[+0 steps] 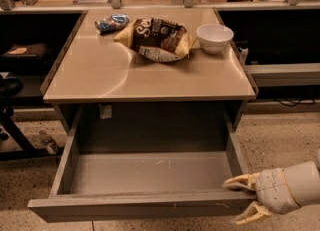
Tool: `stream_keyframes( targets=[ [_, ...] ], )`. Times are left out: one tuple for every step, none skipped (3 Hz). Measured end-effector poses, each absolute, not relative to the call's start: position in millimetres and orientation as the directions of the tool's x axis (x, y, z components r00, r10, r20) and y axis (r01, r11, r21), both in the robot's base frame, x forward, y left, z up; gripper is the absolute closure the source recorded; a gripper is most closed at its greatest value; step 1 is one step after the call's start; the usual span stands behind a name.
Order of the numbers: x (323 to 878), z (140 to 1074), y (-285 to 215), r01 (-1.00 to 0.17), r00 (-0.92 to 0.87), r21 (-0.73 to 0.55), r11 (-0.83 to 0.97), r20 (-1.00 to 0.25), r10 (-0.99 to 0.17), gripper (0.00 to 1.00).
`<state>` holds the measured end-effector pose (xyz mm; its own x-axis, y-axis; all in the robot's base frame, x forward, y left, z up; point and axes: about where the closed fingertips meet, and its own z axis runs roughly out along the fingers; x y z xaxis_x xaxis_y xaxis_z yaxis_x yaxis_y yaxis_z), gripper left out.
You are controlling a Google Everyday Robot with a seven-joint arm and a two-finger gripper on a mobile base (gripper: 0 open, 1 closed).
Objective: Open top drawer
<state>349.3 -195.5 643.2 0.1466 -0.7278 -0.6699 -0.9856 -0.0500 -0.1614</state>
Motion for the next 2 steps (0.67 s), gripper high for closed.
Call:
stream_keyframes(
  targets=[
    [349.3,643.2,-195.5,-0.986,0.147,-0.161,-0.05,-0.67,-0.728,0.0],
    [349.3,643.2,-195.5,-0.986,0.147,-0.161,-0.05,-0.67,-0.728,0.0]
  ],
)
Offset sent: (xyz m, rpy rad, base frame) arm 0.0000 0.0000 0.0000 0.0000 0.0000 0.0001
